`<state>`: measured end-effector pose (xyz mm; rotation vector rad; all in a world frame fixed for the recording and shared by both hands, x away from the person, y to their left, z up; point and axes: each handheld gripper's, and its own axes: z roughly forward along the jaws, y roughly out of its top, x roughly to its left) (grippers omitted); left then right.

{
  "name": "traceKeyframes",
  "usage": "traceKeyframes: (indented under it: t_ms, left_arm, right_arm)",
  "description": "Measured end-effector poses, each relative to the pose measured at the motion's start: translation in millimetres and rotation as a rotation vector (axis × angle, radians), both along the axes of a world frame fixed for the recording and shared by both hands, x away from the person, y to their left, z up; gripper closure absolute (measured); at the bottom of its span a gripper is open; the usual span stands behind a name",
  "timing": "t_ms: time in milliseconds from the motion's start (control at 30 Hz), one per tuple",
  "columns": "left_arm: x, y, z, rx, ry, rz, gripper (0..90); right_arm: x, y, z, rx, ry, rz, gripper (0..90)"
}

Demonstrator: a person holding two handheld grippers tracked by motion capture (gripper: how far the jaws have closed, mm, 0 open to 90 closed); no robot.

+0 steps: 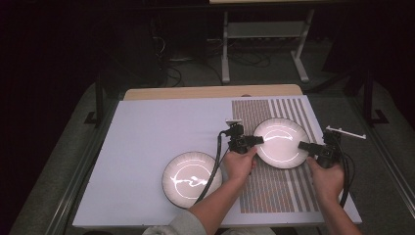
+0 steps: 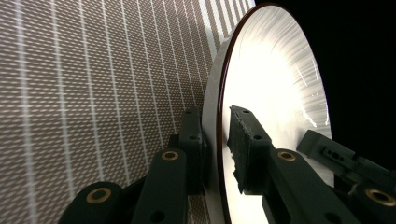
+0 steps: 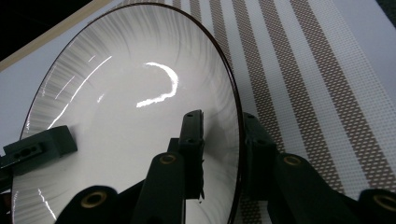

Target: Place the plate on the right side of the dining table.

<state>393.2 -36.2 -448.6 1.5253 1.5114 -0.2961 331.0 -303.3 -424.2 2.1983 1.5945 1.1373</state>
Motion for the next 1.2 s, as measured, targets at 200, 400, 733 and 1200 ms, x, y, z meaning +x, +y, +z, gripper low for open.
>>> traceKeyframes:
  t_ms: [200,400,733,1200]
  left_arm:
    - [5.6,-5.7,-8.1,0.003,0.008,-0.008,74.8]
    - [9.6,-3.5,-14.4,0.01,0.014,0.001,74.5]
    - [11.8,-8.2,-15.4,0.067,-0.021,-0.028,73.7]
    - [12.8,-12.9,-10.8,0.132,-0.055,-0.049,72.0]
  right_arm:
    - [6.9,-6.3,-7.6,-0.009,0.017,-0.005,73.4]
    - [12.1,-5.9,-12.4,-0.002,0.022,0.01,74.2]
    - [16.1,-7.6,-19.9,-0.015,0.04,0.012,72.8]
    - [15.3,-5.0,-20.7,-0.078,0.032,0.026,69.6]
